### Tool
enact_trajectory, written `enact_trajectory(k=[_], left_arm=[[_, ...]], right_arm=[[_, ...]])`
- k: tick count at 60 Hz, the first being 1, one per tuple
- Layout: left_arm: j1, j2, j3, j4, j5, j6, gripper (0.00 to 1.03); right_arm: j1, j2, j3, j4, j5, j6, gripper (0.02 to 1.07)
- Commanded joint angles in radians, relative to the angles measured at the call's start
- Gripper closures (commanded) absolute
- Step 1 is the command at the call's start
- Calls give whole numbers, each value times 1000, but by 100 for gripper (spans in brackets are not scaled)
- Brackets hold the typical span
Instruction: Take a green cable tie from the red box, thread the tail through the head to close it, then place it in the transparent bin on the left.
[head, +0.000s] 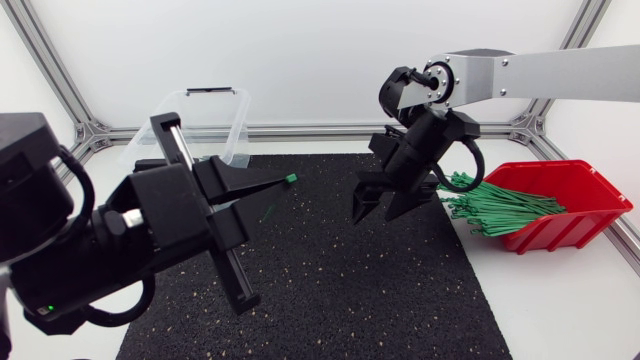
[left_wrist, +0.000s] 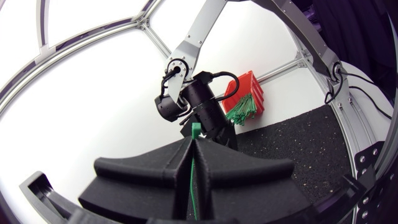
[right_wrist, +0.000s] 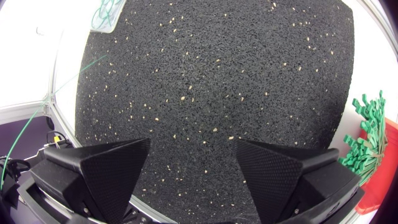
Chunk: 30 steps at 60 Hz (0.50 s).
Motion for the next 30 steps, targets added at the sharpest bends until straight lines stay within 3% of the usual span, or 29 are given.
enact_trajectory(k=[1, 5, 30], left_arm=[[-16, 17, -16, 31, -15, 21, 100], [-20, 24, -15, 43, -26, 35, 100], [-26, 89, -27, 152, -61, 87, 100]], right_arm=[[20, 15, -1, 26, 5, 93, 8], [33, 44, 28, 24, 102, 198, 8], [35, 123, 187, -66, 57, 253, 6]])
